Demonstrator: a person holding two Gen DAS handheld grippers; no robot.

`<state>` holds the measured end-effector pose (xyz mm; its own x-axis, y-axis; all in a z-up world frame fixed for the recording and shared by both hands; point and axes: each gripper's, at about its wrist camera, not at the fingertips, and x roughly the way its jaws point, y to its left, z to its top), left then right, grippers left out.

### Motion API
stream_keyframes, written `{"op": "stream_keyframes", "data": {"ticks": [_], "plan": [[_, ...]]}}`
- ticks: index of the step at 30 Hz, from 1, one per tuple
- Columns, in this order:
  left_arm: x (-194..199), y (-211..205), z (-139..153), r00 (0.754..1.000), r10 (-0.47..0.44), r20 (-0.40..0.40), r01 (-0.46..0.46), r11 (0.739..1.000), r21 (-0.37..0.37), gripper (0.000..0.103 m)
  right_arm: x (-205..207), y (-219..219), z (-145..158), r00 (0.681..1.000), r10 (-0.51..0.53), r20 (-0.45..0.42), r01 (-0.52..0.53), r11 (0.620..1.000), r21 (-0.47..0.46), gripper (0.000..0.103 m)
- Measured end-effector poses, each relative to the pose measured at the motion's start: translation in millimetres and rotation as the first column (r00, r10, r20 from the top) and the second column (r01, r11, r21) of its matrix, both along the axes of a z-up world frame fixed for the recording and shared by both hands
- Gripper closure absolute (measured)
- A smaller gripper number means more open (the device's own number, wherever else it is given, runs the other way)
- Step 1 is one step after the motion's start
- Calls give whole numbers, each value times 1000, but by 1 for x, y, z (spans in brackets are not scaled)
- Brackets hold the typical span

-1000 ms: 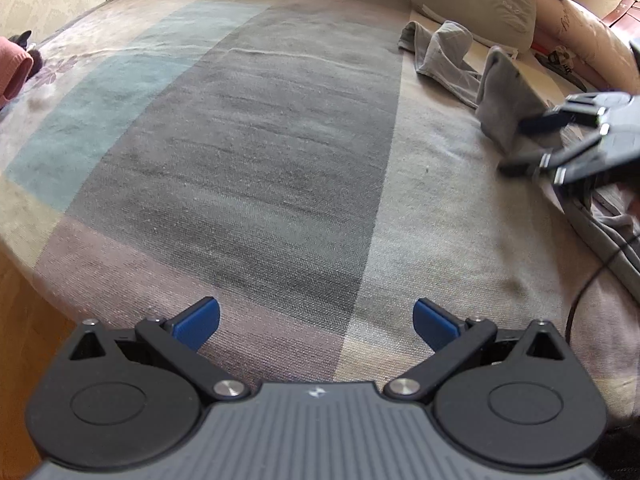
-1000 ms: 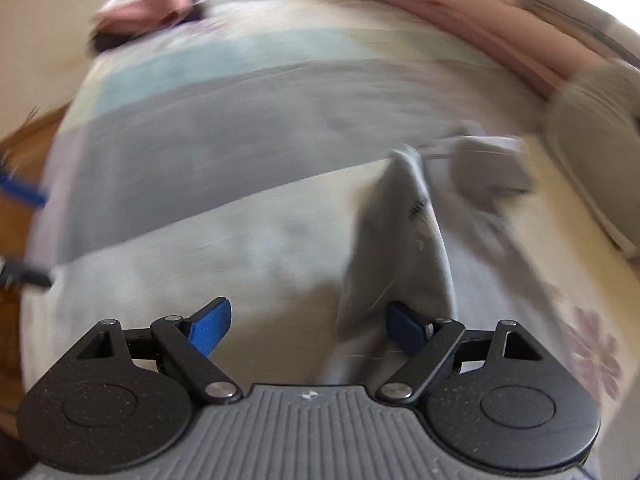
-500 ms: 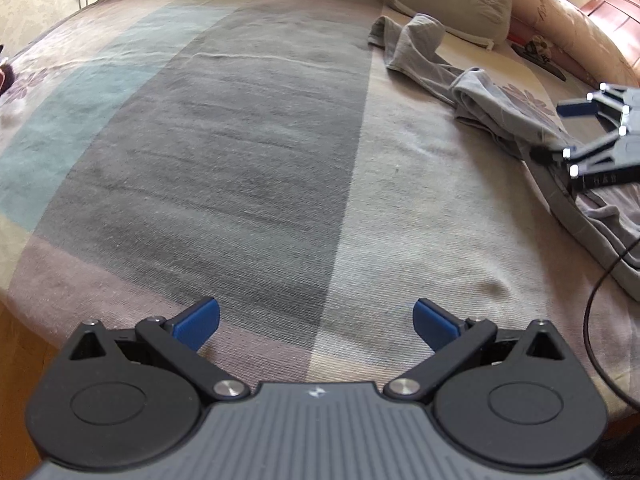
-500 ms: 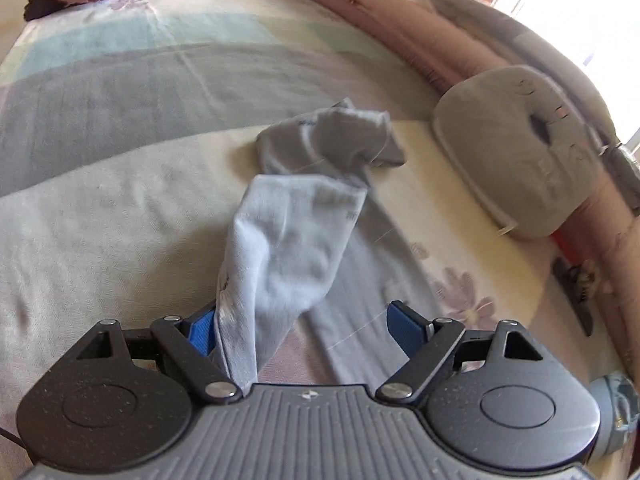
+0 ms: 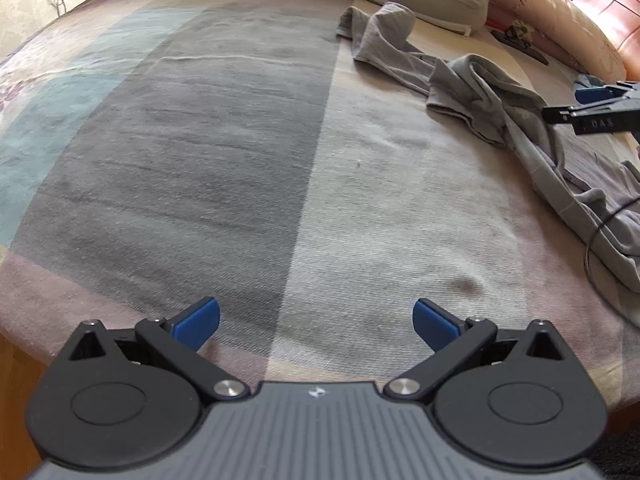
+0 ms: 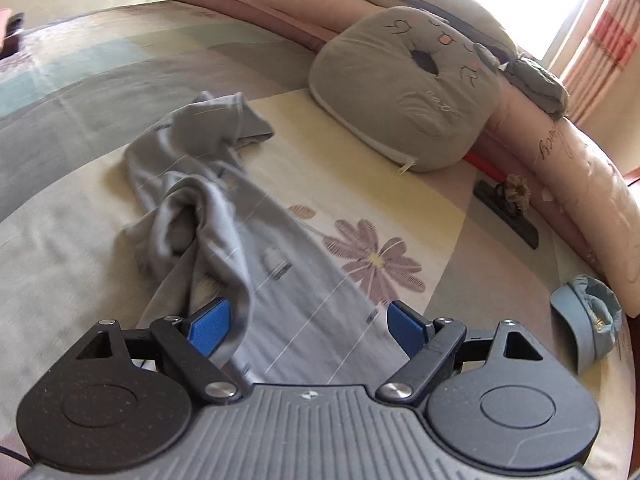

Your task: Fold clothes

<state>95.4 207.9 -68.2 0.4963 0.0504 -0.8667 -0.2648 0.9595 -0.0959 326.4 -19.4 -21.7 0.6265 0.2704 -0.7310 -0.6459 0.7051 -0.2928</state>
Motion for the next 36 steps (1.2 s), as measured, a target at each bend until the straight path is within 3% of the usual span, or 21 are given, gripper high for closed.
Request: {"op": "stream_keyframes", "data": {"ticks": [10,14,16,18,21,25,26,27,36], "plan": [[38,-24,0,994,-104,16,104,994,-13,1,-57,-26,10,994,60,-90,-47,988,144,18],[54,-36,2,989,-145,23,145,989,-6,1,-68,-29,14,984,139,-108,-116,974,195,42],[55,-38,2,990,-140,20,140,990,1,1,-68,-20,18,978,185,-93,-163,965,207,49],[53,-37,1,992,-126,15,126,992,1,1,-61,-5,18,971,226,-78,-205,956,211,64],[42,-32,-1,995,-95,3,95,995,-4,1,-40,23,11,962,263,-76,-242,947,210,68],[24,-19,-3,999,-34,-14,34,999,-11,1,-16,60,-15,961,271,-60,-263,958,115,70],[20,-15,-3,1000,-22,-15,22,1000,-14,1,-12,66,-20,960,272,-68,-265,960,91,84],[16,-11,-3,1000,-11,-15,11,1000,-15,1,-13,67,-14,953,287,-91,-277,954,114,92],[6,15,4,999,38,20,-38,999,-1,1,-29,75,45,850,446,-280,-343,872,350,93]]}}
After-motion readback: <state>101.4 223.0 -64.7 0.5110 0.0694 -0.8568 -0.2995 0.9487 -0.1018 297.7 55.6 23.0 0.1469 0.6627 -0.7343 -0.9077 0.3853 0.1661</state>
